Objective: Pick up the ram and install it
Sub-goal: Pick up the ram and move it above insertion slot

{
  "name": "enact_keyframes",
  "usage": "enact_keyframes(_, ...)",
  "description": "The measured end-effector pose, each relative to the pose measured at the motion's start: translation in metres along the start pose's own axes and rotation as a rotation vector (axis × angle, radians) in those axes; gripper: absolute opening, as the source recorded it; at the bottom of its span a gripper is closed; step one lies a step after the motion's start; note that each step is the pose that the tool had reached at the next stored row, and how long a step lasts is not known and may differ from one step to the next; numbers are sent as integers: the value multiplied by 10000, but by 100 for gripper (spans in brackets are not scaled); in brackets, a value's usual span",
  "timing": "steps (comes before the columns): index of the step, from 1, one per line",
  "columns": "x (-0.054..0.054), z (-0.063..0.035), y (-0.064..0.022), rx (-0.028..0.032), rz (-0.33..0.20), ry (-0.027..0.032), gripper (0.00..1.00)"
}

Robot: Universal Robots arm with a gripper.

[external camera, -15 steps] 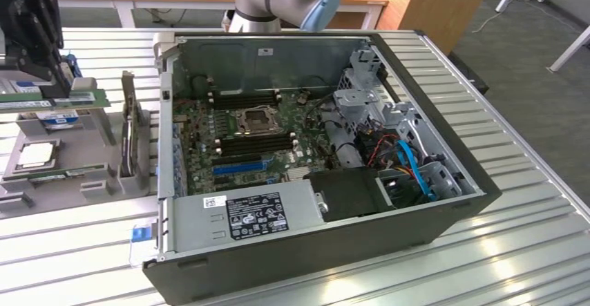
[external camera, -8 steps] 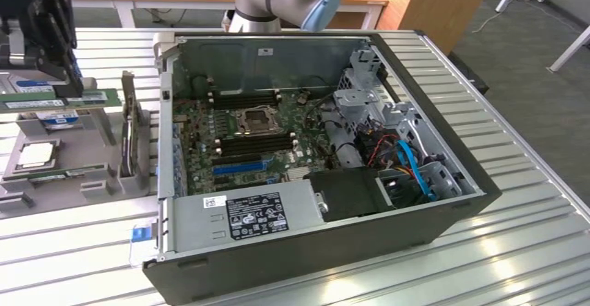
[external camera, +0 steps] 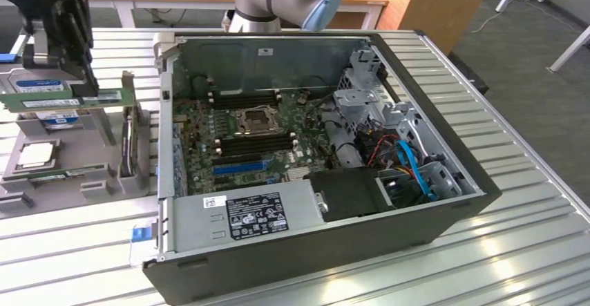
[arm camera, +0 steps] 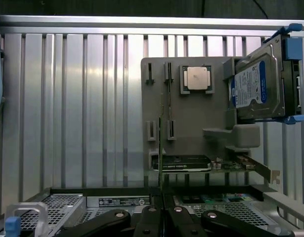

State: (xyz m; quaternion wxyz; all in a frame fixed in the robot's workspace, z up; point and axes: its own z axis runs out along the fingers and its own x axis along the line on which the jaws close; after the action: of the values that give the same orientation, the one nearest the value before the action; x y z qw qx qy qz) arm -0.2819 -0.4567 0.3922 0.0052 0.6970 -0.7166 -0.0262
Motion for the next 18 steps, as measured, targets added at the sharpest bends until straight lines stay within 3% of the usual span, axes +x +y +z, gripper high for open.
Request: enact_keyframes(18,-10,-17,-375,-1,0,1,12)
